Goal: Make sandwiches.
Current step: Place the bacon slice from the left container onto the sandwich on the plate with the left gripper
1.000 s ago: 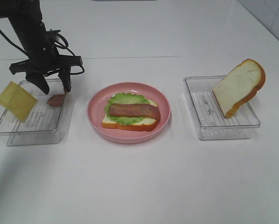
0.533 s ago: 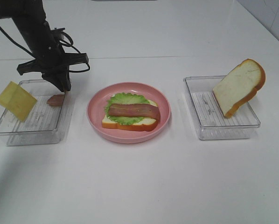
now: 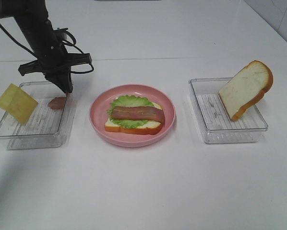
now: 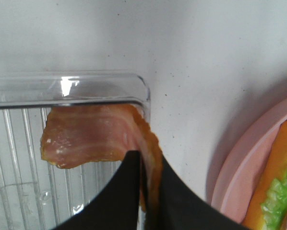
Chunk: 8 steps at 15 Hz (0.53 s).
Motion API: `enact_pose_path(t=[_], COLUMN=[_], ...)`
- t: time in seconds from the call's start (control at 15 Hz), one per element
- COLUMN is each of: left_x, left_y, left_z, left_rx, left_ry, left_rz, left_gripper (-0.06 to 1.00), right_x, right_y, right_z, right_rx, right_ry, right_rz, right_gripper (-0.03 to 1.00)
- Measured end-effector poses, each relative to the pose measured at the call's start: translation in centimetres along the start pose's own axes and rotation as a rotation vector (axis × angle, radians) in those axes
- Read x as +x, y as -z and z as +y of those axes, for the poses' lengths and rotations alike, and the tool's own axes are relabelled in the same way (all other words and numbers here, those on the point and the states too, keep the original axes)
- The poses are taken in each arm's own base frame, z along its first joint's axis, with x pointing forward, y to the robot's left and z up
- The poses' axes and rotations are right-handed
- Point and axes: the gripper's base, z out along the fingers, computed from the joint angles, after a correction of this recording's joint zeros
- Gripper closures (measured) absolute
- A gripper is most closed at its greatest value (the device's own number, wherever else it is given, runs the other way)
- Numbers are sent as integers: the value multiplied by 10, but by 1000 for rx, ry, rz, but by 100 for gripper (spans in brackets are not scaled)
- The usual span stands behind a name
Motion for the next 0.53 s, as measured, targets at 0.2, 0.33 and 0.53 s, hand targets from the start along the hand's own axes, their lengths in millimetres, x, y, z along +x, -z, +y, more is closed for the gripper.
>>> enact_pose_path(t=[0.2, 0.33, 0.53], left_x=[-12, -12, -8], left_y=[27, 30, 30], left_z=[-4, -5, -11], left_rx=[1, 3, 73], left_ry=[-21, -22, -5], left_rz=[-91, -82, -37], left_gripper=[93, 93, 93], right_x=[0, 0, 0], right_y=[0, 0, 0], right_z=[0, 0, 0], right_rx=[0, 0, 0], right_ry=[0, 0, 0], right_rz=[0, 0, 0], right_gripper=[-2, -2, -2])
